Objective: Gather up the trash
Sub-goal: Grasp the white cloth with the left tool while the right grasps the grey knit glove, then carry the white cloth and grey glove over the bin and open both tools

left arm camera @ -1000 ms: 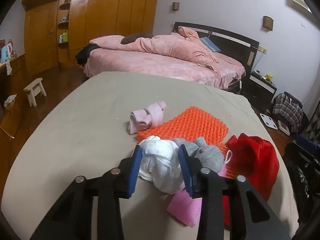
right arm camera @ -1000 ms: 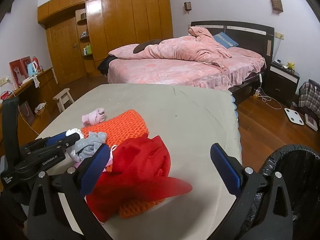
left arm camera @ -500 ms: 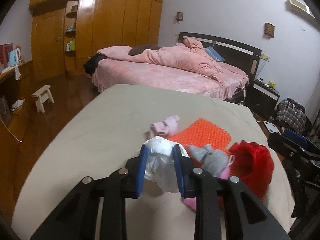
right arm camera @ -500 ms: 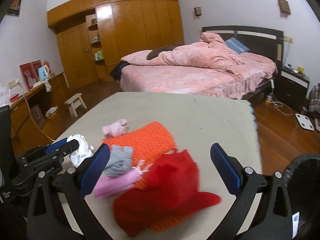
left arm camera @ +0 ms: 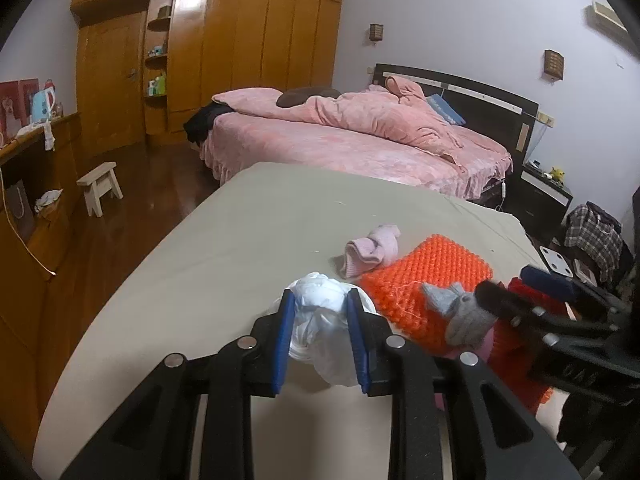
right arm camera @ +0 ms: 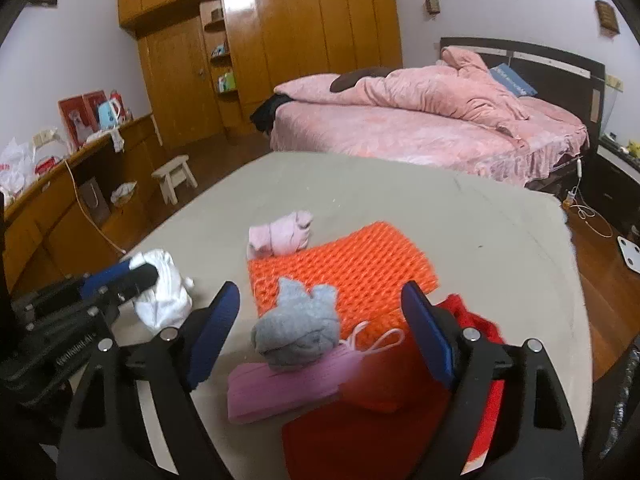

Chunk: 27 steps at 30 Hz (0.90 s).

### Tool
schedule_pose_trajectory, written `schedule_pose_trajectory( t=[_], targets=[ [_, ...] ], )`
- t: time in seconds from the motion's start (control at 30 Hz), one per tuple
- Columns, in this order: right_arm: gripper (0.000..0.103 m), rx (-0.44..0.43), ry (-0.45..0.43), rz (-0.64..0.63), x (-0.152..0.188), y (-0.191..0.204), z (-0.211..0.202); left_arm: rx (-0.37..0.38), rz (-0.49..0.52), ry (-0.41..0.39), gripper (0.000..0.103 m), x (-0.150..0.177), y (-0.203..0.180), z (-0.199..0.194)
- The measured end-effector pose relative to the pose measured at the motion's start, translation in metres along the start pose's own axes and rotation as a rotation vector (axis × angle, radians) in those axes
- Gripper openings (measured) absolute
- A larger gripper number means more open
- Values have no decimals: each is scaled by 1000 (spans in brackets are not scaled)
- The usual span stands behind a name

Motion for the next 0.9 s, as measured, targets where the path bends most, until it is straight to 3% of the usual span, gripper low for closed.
schedule_pose_trajectory(
  t=[0.23, 0.3, 0.37, 0.53, 0.9],
  targets=[
    [69, 1, 89, -9, 18, 4, 23, -6, -5, -5, 26, -1, 5, 3],
    [63, -4, 111, -10, 21, 5, 28, -4, -10, -1, 26, 0, 6, 4],
    [50, -26, 127, -10, 24, 7, 30, -2, -14, 5, 26, 3, 5, 5],
    [47, -44, 115, -12, 23, 12, 26, 9, -15, 4, 26, 3, 0, 2],
    [47, -42, -1, 11, -13, -1, -23, 46, 1, -44, 26, -17, -18, -17]
  ],
)
Point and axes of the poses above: each gripper's, at about its wrist camera, not at the fingertips, and z roughly the way its jaws point, y to its left, x to its underside, the point moved 10 cm from there along z, roughly the way its jaws point, and after that the axes turned 7 degrees about -x, right-handed, at the moved point
